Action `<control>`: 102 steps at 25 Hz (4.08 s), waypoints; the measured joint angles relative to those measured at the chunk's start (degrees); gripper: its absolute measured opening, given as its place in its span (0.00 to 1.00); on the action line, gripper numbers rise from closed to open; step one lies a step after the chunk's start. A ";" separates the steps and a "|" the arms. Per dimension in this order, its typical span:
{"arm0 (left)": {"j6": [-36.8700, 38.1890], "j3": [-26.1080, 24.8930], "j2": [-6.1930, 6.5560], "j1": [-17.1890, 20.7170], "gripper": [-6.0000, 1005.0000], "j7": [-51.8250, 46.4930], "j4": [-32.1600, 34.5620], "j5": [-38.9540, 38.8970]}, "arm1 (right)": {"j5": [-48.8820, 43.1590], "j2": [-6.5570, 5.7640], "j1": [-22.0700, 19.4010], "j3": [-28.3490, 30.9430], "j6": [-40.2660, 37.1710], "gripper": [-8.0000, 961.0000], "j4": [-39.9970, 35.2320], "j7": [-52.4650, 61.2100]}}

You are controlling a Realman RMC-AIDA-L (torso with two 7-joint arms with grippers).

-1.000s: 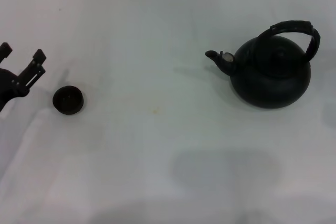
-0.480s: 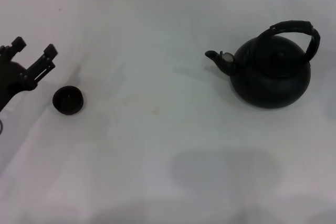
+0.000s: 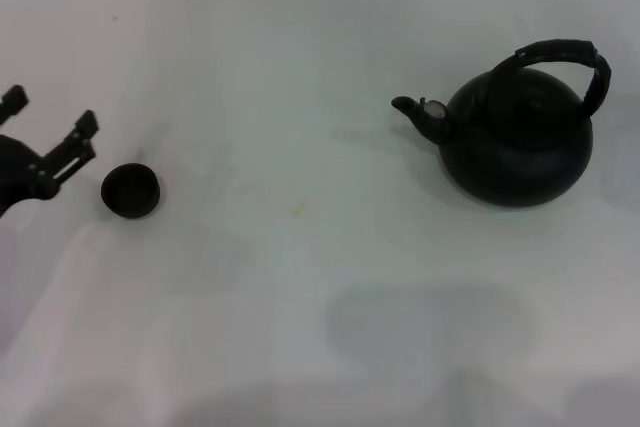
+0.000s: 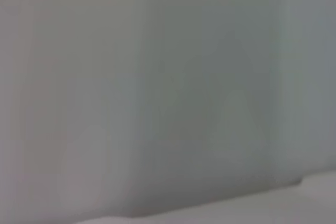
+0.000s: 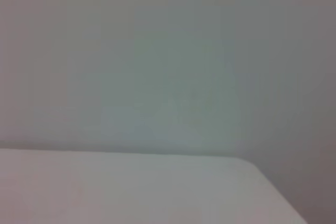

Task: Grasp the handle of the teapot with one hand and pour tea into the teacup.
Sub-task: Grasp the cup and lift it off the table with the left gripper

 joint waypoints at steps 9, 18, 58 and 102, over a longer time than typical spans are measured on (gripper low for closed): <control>12.36 11.33 0.28 6.10 0.86 -5.16 -11.82 0.48 | 0.00 0.15 0.15 0.31 -0.14 0.76 -1.91 0.32; 15.33 12.72 0.31 5.62 0.86 -8.45 -8.78 0.32 | 0.00 0.24 0.00 0.13 -0.05 0.76 -2.73 0.34; 16.68 12.97 0.84 -5.21 0.86 -19.79 3.03 4.24 | 0.00 0.23 0.95 0.35 0.98 0.76 -2.06 0.33; 16.46 12.58 0.78 -4.80 0.71 -24.63 -2.06 13.69 | 0.00 0.24 0.57 0.36 2.97 0.74 -2.47 0.33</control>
